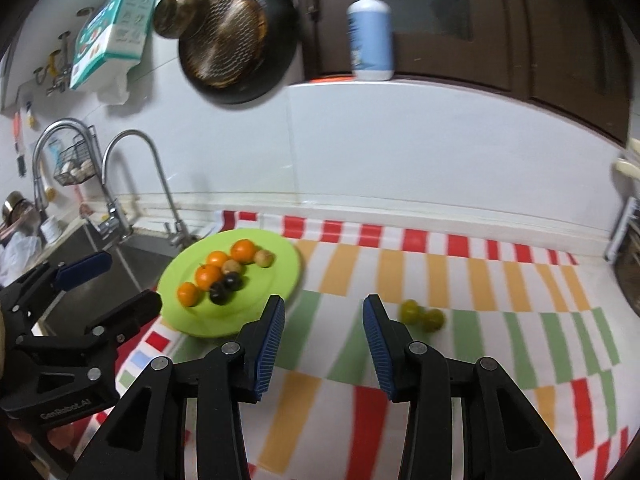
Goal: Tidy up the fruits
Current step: 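Move both open grippers toward the two green limes on the cloth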
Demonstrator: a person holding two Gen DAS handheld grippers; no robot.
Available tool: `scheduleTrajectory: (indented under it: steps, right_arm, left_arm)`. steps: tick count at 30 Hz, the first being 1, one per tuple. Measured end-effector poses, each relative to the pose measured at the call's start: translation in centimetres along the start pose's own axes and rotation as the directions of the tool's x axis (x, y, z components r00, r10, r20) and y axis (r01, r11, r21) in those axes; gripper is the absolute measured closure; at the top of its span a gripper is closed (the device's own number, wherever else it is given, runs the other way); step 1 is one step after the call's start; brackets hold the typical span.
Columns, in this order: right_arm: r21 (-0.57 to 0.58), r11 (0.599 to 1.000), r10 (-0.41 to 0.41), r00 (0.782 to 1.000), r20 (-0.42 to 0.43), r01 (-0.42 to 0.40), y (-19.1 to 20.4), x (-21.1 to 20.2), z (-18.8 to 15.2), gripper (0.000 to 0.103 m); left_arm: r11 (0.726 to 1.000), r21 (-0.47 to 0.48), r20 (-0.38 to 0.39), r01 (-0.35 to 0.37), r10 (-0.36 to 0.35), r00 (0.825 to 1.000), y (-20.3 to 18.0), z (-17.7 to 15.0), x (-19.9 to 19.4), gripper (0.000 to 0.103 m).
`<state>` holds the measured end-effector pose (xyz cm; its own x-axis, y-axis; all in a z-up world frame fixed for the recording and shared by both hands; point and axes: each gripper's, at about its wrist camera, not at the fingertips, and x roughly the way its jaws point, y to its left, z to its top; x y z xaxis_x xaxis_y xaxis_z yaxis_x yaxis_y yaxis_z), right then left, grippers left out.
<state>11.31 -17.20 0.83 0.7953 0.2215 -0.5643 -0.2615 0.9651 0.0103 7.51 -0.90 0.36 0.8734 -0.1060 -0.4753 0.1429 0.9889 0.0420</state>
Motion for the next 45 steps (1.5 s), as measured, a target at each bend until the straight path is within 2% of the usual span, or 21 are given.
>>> scheduleTrajectory:
  steps: [10, 22, 27, 33, 41, 45]
  right_arm:
    - [0.021, 0.995, -0.095, 0.995, 0.029, 0.095, -3.3, -3.1, -0.9, 0.061]
    - [-0.022, 0.994, -0.102, 0.994, 0.037, 0.103, -5.8, -4.0, -1.4, 0.061]
    - [-0.059, 0.992, -0.107, 0.994, 0.029, 0.108, -6.5, -3.1, -1.4, 0.061]
    - [-0.107, 0.99, -0.088, 0.996, 0.021, 0.089, -7.1, -1.4, -1.4, 0.061]
    - [-0.147, 0.988, -0.064, 0.997, -0.045, 0.057, -7.8, 2.5, -1.9, 0.061]
    - [-0.174, 0.984, -0.054, 0.995, -0.082, 0.039, -8.2, 4.9, -2.3, 0.061]
  left_arm:
    - [0.992, 0.074, 0.058, 0.102, -0.106, 0.993, -3.9, 1.0, -0.7, 0.026]
    - [0.977, 0.141, 0.075, 0.16, -0.172, 0.982, -7.1, 2.3, 0.6, 0.026]
    - [0.967, 0.173, 0.07, 0.187, -0.201, 0.977, -7.9, 2.7, 2.1, 0.026]
    - [0.938, 0.25, 0.049, 0.239, -0.258, 0.965, -8.8, 2.4, 4.2, 0.027]
    - [0.913, 0.305, 0.005, 0.271, -0.286, 0.958, -9.4, 2.4, 8.6, 0.032]
    - [0.891, 0.34, -0.03, 0.3, -0.308, 0.951, -9.5, 2.2, 11.0, 0.038]
